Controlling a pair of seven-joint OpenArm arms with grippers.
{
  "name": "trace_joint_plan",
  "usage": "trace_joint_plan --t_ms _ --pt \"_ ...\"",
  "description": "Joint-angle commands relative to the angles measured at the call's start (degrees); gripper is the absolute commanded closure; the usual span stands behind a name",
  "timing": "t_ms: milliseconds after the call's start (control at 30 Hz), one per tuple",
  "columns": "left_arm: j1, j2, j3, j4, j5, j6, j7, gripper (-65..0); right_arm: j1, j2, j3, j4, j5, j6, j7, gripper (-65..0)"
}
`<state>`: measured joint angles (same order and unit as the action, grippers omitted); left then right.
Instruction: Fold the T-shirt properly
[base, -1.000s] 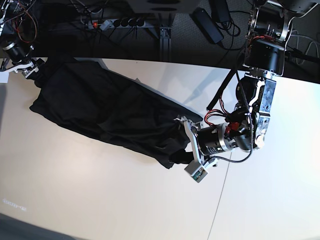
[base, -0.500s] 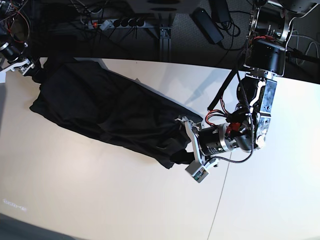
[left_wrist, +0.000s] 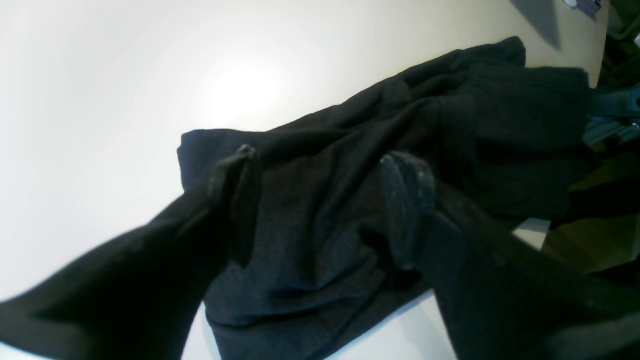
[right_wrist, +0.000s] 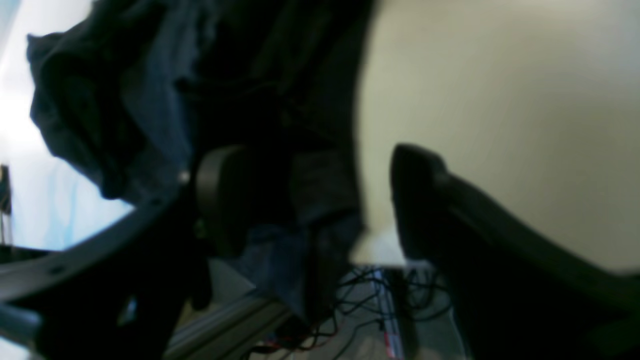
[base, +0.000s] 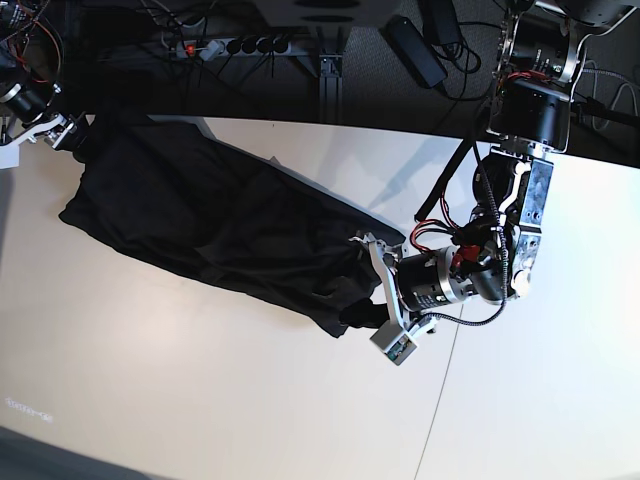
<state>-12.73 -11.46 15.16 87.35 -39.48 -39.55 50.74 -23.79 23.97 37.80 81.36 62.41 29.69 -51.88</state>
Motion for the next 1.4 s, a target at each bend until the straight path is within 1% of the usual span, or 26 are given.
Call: trace_joint_plan --t_ms 0,167,333,533,800,900,1133,1200,1367 --pt "-1.4 -0.1 -0.2 0.9 -0.9 -0.4 -1.2 -40.5 -0.2 0.9 -0.5 0.4 -0.5 4.2 -1.1 -43.5" --pt "-1.4 -0.1 -0.2 0.9 -0.9 -0.4 -1.2 -40.5 -0.3 1.1 -1.6 0.6 -0.5 4.2 -1.5 -43.5" --pt "-1.4 -0.1 -0.2 0.9 -0.9 -0.4 -1.2 -40.5 -1.6 3.2 -1.6 2.0 0.0 4.3 -2.1 -43.5" --pt "-1.4 -0.1 -0.2 0.9 -0.9 -0.4 -1.2 -40.5 -4.2 5.5 -1.6 6.2 0.0 4.6 -2.1 -43.5" --pt "-1.4 -0.1 -0.2 0.9 -0.3 -0.4 -1.2 -40.5 -5.1 5.4 -1.6 10.8 0.2 4.6 -1.6 -43.5" --pt "-1.4 -0.1 -0.2 0.9 -0.1 -0.4 -1.2 -40.5 -5.0 4.6 -1.6 10.8 0.2 4.6 -0.9 -43.5" --pt "-1.4 -0.1 -0.2 0.9 -0.3 -0.4 -1.2 -40.5 -2.3 -0.7 -1.6 10.8 -0.8 4.6 -0.6 -43.5" --pt "-1.4 -0.2 -0.2 0.9 -0.3 -0.4 -0.9 -40.5 -1.9 -1.2 -1.6 10.8 -1.3 4.5 -0.4 -43.5" --pt "-1.4 -0.2 -0.2 0.9 -0.6 -0.4 -0.7 -40.5 -1.9 -1.1 -0.8 10.8 -2.1 4.4 -0.2 -43.5"
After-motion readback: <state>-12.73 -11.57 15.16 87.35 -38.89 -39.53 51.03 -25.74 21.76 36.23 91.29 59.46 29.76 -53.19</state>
